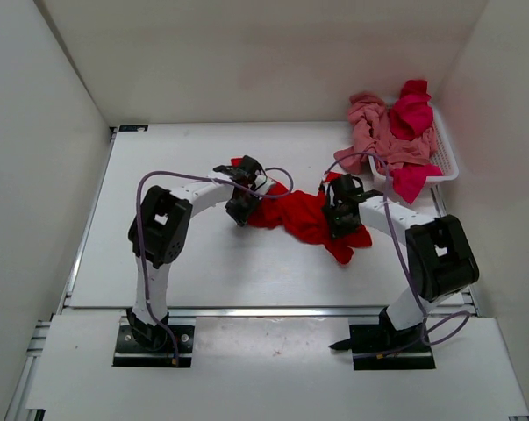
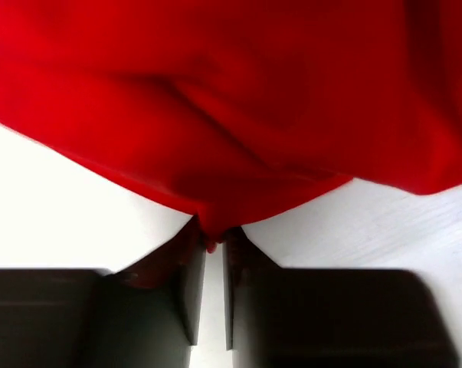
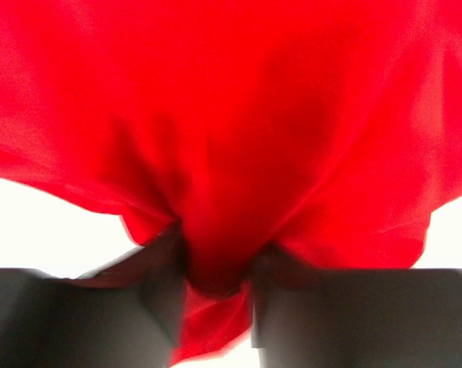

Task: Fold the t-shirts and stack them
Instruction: Flatten out the tshirt

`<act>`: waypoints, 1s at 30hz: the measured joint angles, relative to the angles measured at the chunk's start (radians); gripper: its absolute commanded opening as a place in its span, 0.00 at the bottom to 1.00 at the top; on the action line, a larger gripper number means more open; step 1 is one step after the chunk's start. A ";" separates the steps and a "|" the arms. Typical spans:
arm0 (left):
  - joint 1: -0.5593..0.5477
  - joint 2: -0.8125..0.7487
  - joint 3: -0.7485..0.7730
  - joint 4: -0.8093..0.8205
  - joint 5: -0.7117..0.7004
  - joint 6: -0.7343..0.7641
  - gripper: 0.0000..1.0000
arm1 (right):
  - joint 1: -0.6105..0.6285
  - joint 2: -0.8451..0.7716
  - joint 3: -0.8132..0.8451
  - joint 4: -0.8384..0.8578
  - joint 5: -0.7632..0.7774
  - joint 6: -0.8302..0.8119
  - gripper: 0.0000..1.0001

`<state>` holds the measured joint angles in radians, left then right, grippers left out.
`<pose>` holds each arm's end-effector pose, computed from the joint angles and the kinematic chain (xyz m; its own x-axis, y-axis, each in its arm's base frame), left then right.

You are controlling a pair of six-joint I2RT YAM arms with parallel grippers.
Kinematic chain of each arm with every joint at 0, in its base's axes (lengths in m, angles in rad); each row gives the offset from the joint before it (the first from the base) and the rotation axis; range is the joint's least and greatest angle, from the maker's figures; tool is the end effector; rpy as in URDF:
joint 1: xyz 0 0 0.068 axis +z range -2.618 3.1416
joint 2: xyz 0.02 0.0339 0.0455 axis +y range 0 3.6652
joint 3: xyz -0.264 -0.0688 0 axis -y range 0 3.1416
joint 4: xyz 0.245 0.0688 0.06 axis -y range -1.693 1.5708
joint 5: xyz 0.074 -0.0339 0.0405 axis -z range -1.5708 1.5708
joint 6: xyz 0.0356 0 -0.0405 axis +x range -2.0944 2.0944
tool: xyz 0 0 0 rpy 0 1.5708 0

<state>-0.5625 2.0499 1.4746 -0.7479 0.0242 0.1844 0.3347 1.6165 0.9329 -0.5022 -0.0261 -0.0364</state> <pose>0.3436 -0.2177 0.1586 -0.7075 0.6628 -0.2452 0.6794 0.7334 0.0219 0.2841 0.0998 0.1674 -0.8625 -0.3385 -0.3762 -0.3693 0.9293 0.0105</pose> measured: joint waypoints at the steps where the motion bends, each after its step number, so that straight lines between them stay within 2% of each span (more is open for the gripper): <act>1: 0.000 0.002 0.003 0.005 -0.009 0.002 0.12 | 0.015 0.000 0.000 0.010 0.001 0.005 0.00; 3: 0.003 0.013 0.020 0.009 -0.027 -0.006 0.00 | 0.033 0.000 0.003 0.016 -0.003 0.006 0.00; 6: 0.017 0.035 0.060 0.013 -0.040 -0.003 0.00 | 0.010 -0.001 0.035 -0.011 -0.014 0.008 0.00; 9: 0.055 0.036 0.087 0.003 -0.026 0.017 0.00 | -0.017 -0.003 0.142 -0.074 -0.042 -0.002 0.00; 12: 0.140 -0.007 0.120 -0.052 0.024 0.046 0.00 | -0.022 -0.005 0.343 -0.133 -0.108 -0.008 0.00; 16: 0.315 -0.163 0.179 -0.110 0.077 0.081 0.00 | -0.043 0.011 0.643 -0.154 -0.253 0.042 0.00; 18: 0.397 -0.257 0.209 -0.113 0.061 0.098 0.00 | -0.059 0.060 0.795 -0.152 -0.282 0.074 0.15; 19: 0.420 -0.293 0.224 -0.113 0.055 0.103 0.00 | -0.066 0.095 0.873 -0.146 -0.282 0.093 0.29; 20: 0.435 -0.325 0.240 -0.111 0.053 0.105 0.00 | -0.068 0.137 0.941 -0.139 -0.277 0.114 0.29; 21: 0.438 -0.346 0.250 -0.110 0.055 0.105 0.00 | -0.068 0.182 0.999 -0.130 -0.263 0.128 0.27; 22: 0.436 -0.363 0.256 -0.110 0.060 0.107 0.00 | -0.068 0.217 1.032 -0.120 -0.238 0.142 0.17; 23: 0.433 -0.374 0.255 -0.113 0.065 0.108 0.00 | -0.065 0.246 1.044 -0.115 -0.212 0.150 0.00; 26: 0.430 -0.373 0.246 -0.132 0.085 0.114 0.00 | -0.053 0.280 0.999 -0.142 -0.141 0.174 0.00; 30: 0.465 -0.375 0.239 -0.171 0.103 0.126 0.00 | -0.061 0.224 0.845 -0.178 -0.124 0.161 0.00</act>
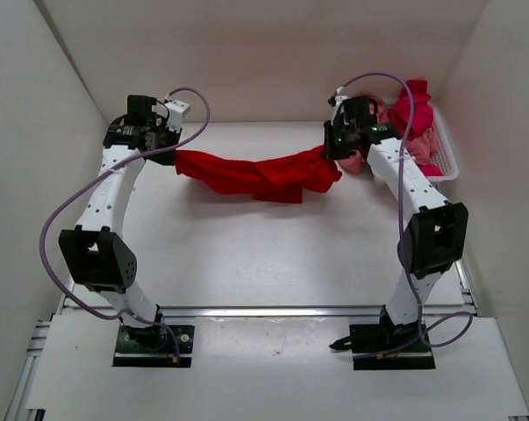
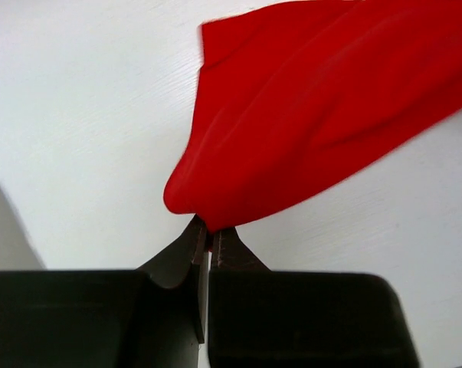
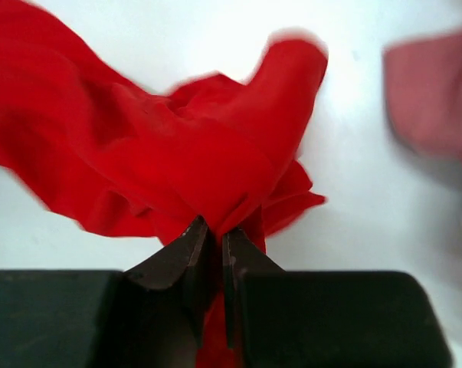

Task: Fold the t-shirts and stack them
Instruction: Flatten out the tshirt

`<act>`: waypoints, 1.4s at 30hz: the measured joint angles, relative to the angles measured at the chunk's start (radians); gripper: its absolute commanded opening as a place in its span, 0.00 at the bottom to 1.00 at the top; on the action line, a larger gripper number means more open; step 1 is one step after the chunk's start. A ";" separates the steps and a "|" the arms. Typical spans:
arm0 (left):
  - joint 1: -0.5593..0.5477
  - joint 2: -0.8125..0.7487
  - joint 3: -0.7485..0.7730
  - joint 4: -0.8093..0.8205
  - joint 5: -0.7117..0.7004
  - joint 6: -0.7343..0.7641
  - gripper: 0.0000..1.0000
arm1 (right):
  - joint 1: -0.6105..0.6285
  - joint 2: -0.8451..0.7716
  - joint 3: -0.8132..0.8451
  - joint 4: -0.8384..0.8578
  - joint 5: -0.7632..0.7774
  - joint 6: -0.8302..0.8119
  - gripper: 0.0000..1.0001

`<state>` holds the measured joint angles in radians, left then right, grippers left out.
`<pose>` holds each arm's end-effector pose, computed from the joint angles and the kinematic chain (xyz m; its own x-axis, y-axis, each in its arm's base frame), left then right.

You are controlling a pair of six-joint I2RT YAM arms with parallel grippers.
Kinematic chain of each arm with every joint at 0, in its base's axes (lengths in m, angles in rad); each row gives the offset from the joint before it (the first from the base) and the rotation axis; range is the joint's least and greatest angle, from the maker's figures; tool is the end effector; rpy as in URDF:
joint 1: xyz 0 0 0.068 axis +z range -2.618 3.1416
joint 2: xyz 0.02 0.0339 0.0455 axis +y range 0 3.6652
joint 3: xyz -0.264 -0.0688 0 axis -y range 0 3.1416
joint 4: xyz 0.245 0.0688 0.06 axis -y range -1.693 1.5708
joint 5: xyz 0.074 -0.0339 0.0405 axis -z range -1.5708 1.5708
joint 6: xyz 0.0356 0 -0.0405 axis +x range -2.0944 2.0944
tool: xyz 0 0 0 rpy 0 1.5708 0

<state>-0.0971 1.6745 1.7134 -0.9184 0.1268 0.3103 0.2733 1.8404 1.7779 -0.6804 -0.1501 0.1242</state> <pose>0.3574 -0.0393 0.3613 -0.6763 0.3702 -0.6368 0.4021 0.9099 0.1019 0.4020 0.1182 0.3387 -0.6925 -0.0669 -0.7183 -0.2894 0.9378 0.1916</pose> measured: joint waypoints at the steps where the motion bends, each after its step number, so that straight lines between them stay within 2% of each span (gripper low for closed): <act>1: 0.008 -0.005 0.000 -0.004 -0.003 0.006 0.00 | -0.006 -0.027 -0.036 -0.009 0.002 -0.009 0.00; 4: 0.011 -0.032 0.004 -0.032 0.004 0.019 0.00 | -0.015 -0.124 -0.106 -0.048 -0.005 -0.047 0.00; 7: 0.030 -0.079 0.039 -0.064 0.056 0.012 0.00 | 0.010 -0.225 -0.100 -0.068 -0.047 -0.103 0.00; 10: 0.139 -0.143 0.117 -0.045 0.093 -0.037 0.00 | 0.048 -0.309 -0.014 -0.088 -0.064 -0.154 0.00; 13: 0.244 -0.222 0.195 0.011 0.055 -0.079 0.00 | 0.032 -0.355 0.108 -0.069 -0.087 -0.166 0.00; 17: 0.193 -0.360 0.180 0.061 0.049 -0.106 0.00 | -0.028 -0.409 0.150 -0.044 -0.094 -0.166 0.00; 20: 0.183 -0.406 0.138 0.064 0.069 -0.127 0.00 | -0.032 -0.426 0.138 -0.050 -0.105 -0.167 0.00; 25: 0.149 -0.306 0.109 0.054 0.039 -0.142 0.00 | -0.040 -0.378 0.109 -0.069 -0.122 -0.150 0.00; 27: 0.095 -0.222 0.111 0.058 0.015 -0.136 0.03 | -0.041 -0.297 0.138 -0.073 -0.115 -0.141 0.21; 29: 0.047 -0.111 0.127 0.056 0.013 -0.136 0.09 | -0.042 -0.181 0.199 -0.071 -0.108 -0.113 0.73; 31: 0.013 0.019 0.157 0.058 0.015 -0.139 0.20 | -0.046 -0.005 0.315 -0.062 -0.095 -0.084 0.99; 34: -0.003 0.210 0.208 0.061 0.010 -0.150 0.34 | -0.043 0.254 0.503 -0.053 -0.048 -0.048 0.99; 36: -0.005 0.290 0.216 0.063 -0.009 -0.150 0.43 | -0.035 0.352 0.526 -0.046 0.009 -0.043 1.00; 38: -0.008 0.328 0.205 0.050 -0.026 -0.151 0.45 | -0.021 0.368 0.457 -0.062 0.048 -0.037 0.99; 42: -0.009 0.290 0.138 0.043 -0.040 -0.154 0.49 | 0.029 0.251 0.198 -0.088 0.093 -0.032 0.97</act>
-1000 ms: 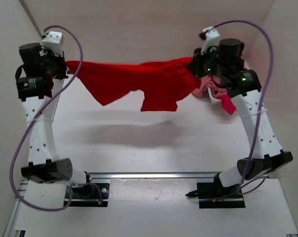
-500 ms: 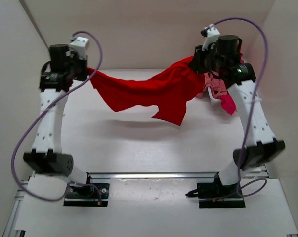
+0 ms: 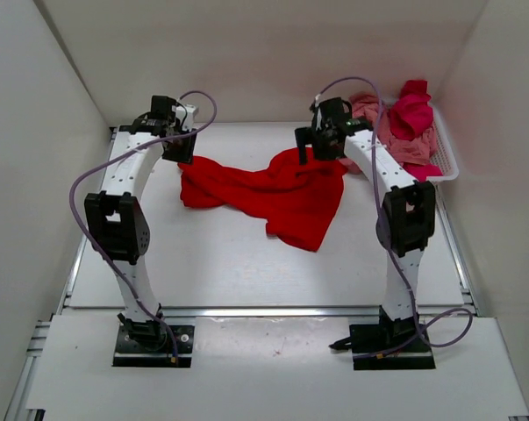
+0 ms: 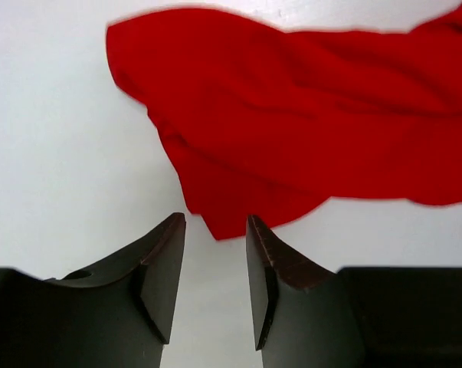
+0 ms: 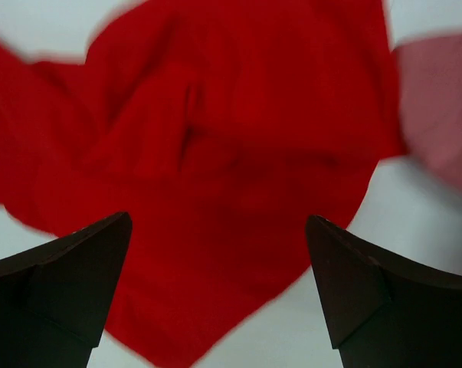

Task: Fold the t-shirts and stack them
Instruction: Flatten out the tshirt

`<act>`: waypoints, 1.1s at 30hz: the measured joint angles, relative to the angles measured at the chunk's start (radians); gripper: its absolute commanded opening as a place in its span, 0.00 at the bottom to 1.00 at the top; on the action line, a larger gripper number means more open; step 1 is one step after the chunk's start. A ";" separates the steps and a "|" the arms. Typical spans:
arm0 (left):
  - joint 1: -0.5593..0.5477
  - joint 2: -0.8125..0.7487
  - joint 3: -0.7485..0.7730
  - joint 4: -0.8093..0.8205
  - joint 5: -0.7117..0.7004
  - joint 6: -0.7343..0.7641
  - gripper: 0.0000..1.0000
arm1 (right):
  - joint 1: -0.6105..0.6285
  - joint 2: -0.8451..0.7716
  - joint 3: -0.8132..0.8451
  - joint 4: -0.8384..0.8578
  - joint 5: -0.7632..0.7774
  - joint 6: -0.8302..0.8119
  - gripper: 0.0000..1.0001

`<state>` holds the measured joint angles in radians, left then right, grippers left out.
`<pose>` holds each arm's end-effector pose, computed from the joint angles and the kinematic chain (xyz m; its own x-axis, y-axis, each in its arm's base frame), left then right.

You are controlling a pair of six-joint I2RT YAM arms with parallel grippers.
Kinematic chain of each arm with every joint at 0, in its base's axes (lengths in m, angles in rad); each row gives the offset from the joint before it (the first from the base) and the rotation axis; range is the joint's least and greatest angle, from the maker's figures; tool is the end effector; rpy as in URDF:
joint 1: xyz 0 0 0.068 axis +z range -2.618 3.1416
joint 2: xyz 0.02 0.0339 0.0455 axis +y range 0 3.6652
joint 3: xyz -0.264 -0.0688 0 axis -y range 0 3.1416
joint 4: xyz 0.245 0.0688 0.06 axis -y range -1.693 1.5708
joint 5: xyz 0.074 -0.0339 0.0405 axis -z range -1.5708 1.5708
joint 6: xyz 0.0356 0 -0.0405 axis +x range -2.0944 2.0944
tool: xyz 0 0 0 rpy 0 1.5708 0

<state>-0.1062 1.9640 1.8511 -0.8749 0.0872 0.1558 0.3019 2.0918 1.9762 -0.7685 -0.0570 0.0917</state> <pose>0.4289 -0.0488 0.2980 -0.7963 0.2403 -0.5551 0.2802 0.9598 0.0136 0.4492 0.1420 0.2891 -0.7656 -0.1427 -0.6273 -0.2623 0.9596 0.1019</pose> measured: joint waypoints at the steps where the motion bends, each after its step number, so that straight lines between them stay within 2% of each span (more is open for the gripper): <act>1: 0.004 -0.018 -0.026 0.003 -0.002 -0.002 0.50 | 0.009 -0.040 -0.065 -0.003 0.009 -0.003 0.96; 3: 0.011 -0.051 -0.078 -0.002 0.000 0.001 0.50 | 0.041 -0.140 -0.207 -0.003 0.041 -0.019 0.89; 5: 0.026 -0.085 -0.138 -0.007 0.006 0.005 0.51 | 0.071 -0.249 -0.349 0.001 0.079 -0.037 0.88; 8: 0.057 -0.139 -0.243 -0.016 0.016 0.008 0.49 | 0.129 -0.430 -0.592 0.026 0.112 -0.082 0.93; 10: 0.076 -0.158 -0.294 -0.019 0.025 0.008 0.49 | 0.190 -0.505 -0.718 0.034 0.125 -0.119 0.90; 14: 0.097 -0.158 -0.314 -0.032 0.030 0.013 0.49 | 0.297 -0.486 -0.831 0.112 0.113 -0.184 0.87; 18: 0.099 -0.167 -0.314 -0.033 0.030 0.023 0.48 | 0.291 -0.405 -0.892 0.220 0.111 -0.243 0.77; 20: 0.098 -0.178 -0.315 -0.033 0.030 0.025 0.49 | 0.279 -0.372 -0.929 0.260 0.120 -0.274 0.63; 21: 0.098 -0.186 -0.316 -0.033 0.029 0.027 0.49 | 0.277 -0.365 -0.930 0.270 0.105 -0.281 0.61; 22: 0.098 -0.196 -0.319 -0.032 0.028 0.028 0.48 | 0.274 -0.365 -0.930 0.285 0.105 -0.290 0.49; 23: 0.098 -0.206 -0.322 -0.034 0.028 0.029 0.48 | 0.271 -0.363 -0.930 0.295 0.097 -0.304 0.26; 24: 0.099 -0.216 -0.323 -0.033 0.028 0.031 0.49 | 0.271 -0.360 -0.930 0.300 0.090 -0.313 0.20; 26: 0.099 -0.234 -0.326 -0.033 0.027 0.031 0.48 | 0.273 -0.359 -0.932 0.306 0.072 -0.325 0.00; 30: 0.099 -0.258 -0.333 -0.033 0.028 0.037 0.48 | 0.267 -0.364 -0.931 0.299 0.016 -0.355 0.00; 33: 0.096 -0.260 -0.333 -0.034 0.028 0.048 0.48 | 0.224 -0.385 -0.899 0.227 -0.077 -0.356 0.00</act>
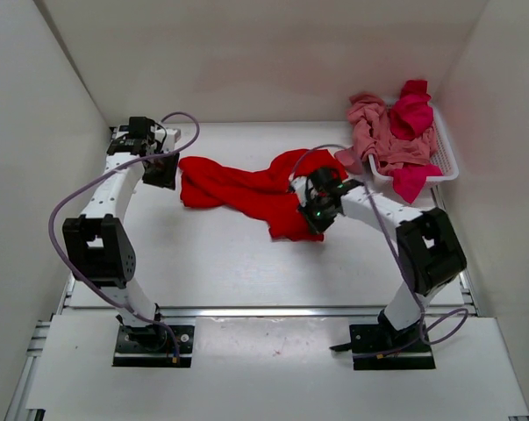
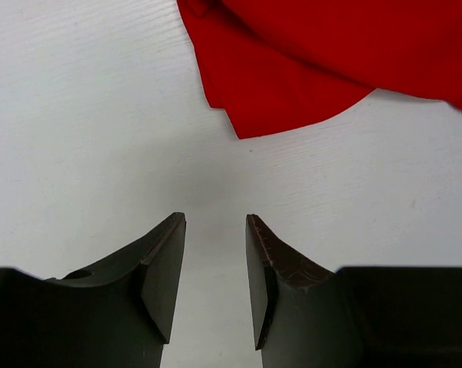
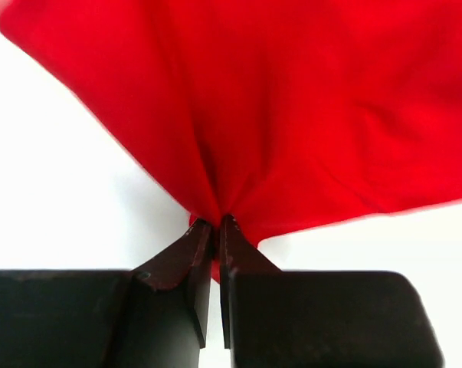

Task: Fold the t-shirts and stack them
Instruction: Flatten out the tshirt

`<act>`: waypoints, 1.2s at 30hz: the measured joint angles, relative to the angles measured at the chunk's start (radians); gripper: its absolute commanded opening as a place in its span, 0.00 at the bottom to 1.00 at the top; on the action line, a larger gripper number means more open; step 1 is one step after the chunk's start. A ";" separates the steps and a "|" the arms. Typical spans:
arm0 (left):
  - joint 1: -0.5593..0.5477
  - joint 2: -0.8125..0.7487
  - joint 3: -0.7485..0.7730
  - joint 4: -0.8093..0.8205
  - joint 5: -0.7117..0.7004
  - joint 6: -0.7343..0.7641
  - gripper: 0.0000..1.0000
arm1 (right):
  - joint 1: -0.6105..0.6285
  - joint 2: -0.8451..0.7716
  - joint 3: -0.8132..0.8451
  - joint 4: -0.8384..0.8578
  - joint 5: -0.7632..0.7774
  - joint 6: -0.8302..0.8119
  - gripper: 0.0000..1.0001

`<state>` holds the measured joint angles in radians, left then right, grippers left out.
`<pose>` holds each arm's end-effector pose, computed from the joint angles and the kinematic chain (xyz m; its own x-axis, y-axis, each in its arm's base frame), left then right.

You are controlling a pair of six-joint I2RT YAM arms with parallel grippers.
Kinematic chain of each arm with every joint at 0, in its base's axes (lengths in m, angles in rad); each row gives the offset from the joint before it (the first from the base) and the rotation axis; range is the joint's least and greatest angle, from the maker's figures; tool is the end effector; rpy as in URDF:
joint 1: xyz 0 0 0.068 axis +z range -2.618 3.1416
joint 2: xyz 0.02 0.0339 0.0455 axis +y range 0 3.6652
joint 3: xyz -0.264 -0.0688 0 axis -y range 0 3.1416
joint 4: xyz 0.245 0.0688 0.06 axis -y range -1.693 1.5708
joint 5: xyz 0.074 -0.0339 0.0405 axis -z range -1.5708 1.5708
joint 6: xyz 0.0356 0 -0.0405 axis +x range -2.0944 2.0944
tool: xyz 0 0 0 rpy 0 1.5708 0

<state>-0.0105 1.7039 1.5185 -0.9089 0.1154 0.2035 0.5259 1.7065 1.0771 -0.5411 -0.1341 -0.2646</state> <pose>0.3570 -0.0078 0.2918 -0.8574 0.2098 -0.4699 0.2415 0.9704 -0.0075 0.2845 0.1706 0.1787 -0.6269 -0.6635 -0.4083 -0.7320 0.6811 0.0169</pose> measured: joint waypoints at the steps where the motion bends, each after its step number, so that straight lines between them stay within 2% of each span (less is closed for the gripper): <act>1: -0.003 0.001 0.000 -0.002 -0.001 0.007 0.49 | -0.031 -0.014 0.027 -0.039 -0.035 0.003 0.00; 5: -0.033 0.025 0.018 -0.019 0.002 0.031 0.49 | -0.214 -0.126 0.238 -0.169 -0.130 0.002 0.00; 8: -0.076 0.081 0.068 -0.027 0.010 0.038 0.48 | -0.273 -0.218 0.430 -0.225 -0.145 0.000 0.00; 13: -0.153 0.173 0.166 -0.033 0.022 0.051 0.50 | -0.154 -0.175 0.923 -0.298 -0.167 -0.007 0.00; 17: -0.197 0.177 0.204 -0.037 0.048 0.075 0.51 | -0.105 -0.089 1.152 -0.322 -0.175 0.000 0.00; 19: -0.217 0.160 0.206 -0.038 0.063 0.090 0.60 | -0.092 0.002 1.310 -0.333 -0.135 0.004 0.00; 20: -0.226 0.149 0.206 -0.040 0.069 0.095 0.76 | -0.083 0.048 1.383 -0.318 -0.098 0.002 0.00; 21: -0.232 0.137 0.206 -0.040 0.077 0.103 0.81 | -0.064 0.088 1.437 -0.294 -0.053 -0.002 0.00; 26: -0.234 0.066 0.217 -0.036 0.131 0.100 0.80 | 0.061 0.135 1.461 -0.241 0.152 -0.006 0.00; 30: -0.251 -0.017 0.167 0.002 0.149 0.166 0.81 | 0.059 0.126 1.396 -0.211 0.228 0.012 0.00; 32: -0.336 -0.115 0.017 0.076 0.098 0.226 0.82 | 0.027 0.123 1.353 -0.209 0.253 0.029 0.00; 34: -0.467 -0.204 -0.164 0.135 0.051 0.270 0.81 | 0.000 0.123 1.316 -0.214 0.271 0.042 0.00; 36: -0.588 -0.234 -0.299 0.189 0.042 0.293 0.81 | -0.026 0.124 1.293 -0.219 0.287 0.060 0.00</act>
<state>-0.5987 1.4696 1.2190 -0.7200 0.1577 0.4961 0.5003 1.8305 2.3699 -0.7605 0.1532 -0.2047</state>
